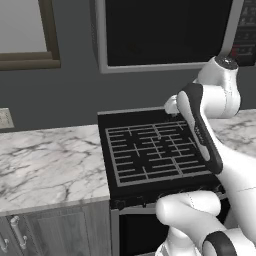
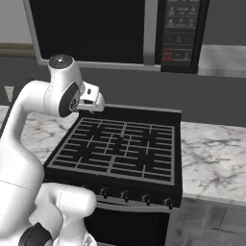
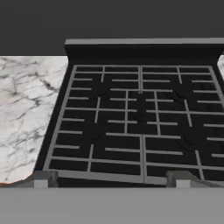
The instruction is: Open the microwave door.
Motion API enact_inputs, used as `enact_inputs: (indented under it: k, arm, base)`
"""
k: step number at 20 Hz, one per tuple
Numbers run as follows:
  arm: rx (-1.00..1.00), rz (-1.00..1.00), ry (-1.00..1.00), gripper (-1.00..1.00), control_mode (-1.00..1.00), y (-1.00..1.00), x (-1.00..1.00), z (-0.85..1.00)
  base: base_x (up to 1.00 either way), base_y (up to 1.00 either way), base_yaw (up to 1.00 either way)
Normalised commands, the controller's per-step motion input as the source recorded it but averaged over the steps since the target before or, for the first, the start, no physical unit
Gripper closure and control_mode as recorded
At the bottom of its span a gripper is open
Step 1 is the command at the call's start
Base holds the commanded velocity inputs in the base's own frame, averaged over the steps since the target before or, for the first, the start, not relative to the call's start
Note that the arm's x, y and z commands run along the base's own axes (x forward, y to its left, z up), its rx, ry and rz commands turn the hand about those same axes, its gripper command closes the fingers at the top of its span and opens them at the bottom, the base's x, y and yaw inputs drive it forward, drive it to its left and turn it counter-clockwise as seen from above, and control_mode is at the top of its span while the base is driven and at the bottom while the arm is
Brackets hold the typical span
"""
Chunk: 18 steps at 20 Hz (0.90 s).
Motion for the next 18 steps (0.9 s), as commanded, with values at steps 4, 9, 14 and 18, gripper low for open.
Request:
enact_inputs:
  k: [4,9,14,18]
  arm:
    - [0.0,0.0,-0.18,-1.0,-1.0,0.0,-0.26,0.79]
    - [-0.01,-0.03,-0.29,-1.0,-1.0,-0.2,-0.27,0.8]
    - [-0.03,-0.1,-0.16,-1.0,-1.0,-0.54,-0.08,0.56]
    - [-0.03,-0.13,-0.03,-1.0,-1.0,-0.74,0.0,0.38]
  base:
    - [0.0,0.0,0.0]
    - [0.0,0.0,0.0]
    - [0.0,0.0,0.0]
    - [0.0,0.0,0.0]
